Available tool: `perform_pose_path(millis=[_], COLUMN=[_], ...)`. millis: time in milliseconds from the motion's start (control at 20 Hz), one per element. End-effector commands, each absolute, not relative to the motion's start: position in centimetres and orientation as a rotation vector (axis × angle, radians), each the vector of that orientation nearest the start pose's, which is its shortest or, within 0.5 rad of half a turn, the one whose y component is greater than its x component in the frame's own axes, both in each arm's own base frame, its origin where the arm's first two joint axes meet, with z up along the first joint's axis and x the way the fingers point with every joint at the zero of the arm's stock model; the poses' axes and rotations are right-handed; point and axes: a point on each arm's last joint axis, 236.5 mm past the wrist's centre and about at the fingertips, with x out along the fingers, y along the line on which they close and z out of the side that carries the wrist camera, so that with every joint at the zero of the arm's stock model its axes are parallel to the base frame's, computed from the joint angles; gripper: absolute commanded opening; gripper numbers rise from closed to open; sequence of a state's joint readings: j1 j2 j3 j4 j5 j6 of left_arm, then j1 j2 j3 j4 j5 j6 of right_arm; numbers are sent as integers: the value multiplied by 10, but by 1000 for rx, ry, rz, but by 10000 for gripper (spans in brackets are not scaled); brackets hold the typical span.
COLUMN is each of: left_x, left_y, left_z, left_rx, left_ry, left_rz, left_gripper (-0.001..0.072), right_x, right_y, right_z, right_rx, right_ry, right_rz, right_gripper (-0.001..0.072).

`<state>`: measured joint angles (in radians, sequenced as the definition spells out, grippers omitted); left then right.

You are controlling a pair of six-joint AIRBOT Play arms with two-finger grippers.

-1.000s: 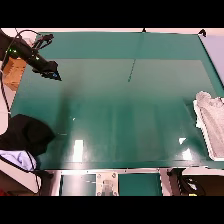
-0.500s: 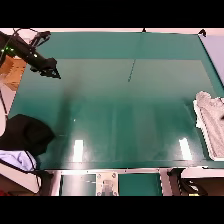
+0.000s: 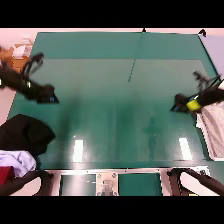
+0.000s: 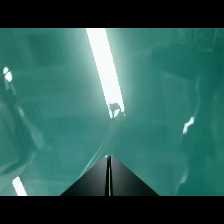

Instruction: Fold the shirts.

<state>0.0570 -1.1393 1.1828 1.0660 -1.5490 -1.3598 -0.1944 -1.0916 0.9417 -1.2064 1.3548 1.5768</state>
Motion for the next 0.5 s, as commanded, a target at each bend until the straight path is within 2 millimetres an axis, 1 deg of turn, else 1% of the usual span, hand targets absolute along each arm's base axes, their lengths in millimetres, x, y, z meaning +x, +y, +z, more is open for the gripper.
perform_pose_path(millis=[0, 100, 150, 200, 350, 450], left_x=[236, 221, 220, 220, 227, 225], left_y=[-98, -94, -94, -93, -93, -93], left_z=[39, 30, 29, 29, 30, 30], left_rx=[-284, -265, -262, -262, -263, -263], left_ry=[1391, 1403, 1408, 1406, 1377, 1389], left_rz=[-454, -436, -435, -435, -424, -428], left_gripper=[20, 21, 21, 21, 21, 22], right_x=[237, 231, 226, 221, 221, 221], right_y=[97, 111, 114, 115, 115, 115], right_z=[-26, -26, -25, -25, -26, -26], right_rx=[473, 481, 473, 470, 470, 470], right_ry=[1411, 1383, 1396, 1418, 1421, 1421], right_rz=[231, 269, 282, 290, 290, 290], right_gripper=[11, 12, 12, 12, 12, 12])
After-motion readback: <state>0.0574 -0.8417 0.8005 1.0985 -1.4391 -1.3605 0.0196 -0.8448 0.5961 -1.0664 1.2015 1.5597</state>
